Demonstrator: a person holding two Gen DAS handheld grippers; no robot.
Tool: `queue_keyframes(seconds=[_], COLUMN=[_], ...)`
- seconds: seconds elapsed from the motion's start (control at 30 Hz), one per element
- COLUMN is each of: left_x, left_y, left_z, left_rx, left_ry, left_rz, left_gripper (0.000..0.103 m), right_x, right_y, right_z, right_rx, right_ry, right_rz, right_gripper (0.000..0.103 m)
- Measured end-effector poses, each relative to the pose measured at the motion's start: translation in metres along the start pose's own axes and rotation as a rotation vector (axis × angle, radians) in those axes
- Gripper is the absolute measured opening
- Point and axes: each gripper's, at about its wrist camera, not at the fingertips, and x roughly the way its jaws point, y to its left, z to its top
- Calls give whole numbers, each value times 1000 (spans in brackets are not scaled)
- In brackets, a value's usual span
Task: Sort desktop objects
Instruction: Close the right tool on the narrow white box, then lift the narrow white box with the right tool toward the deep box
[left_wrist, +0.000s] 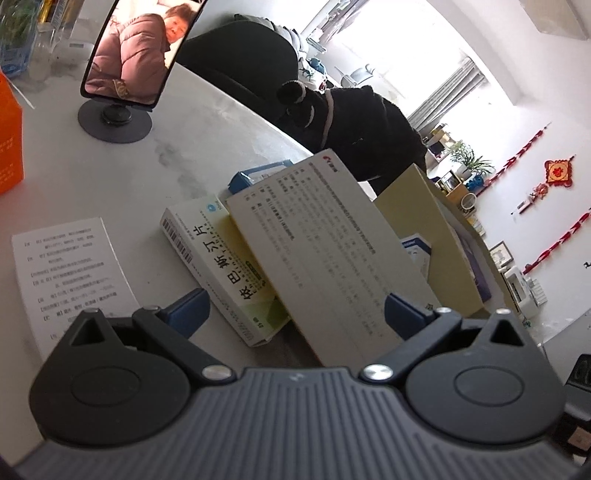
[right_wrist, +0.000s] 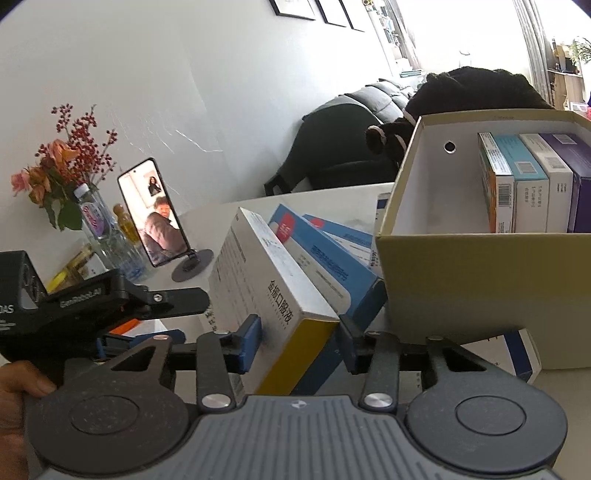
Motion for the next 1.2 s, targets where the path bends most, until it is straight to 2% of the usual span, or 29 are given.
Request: queue_keyframes(seconds=[0.17,0.47,0.73,0.97,1.2], left_x=[-4,-10,-10,-6,-14], left_y=[3,0,1,1,6], left_z=[-2,3,5,6,2], left_rx=[-19,-8,-3,-1,2], left_ry=[-12,-33,-38,-24,-35], left_rz=[-8,-22,-38,-33,-20], left_gripper=[103,102,102,102,102], right_x=[-9,-20,-19,-15,-11], right_y=[4,25,43,40,43], right_z=[1,2,-1,0,0], right_rx=[-6,-110,-200,-180,-173], right_ry=[-4,15,48,58,76], right_rz=[40,136,142,128,150], right_gripper=[40,33,33,33,33])
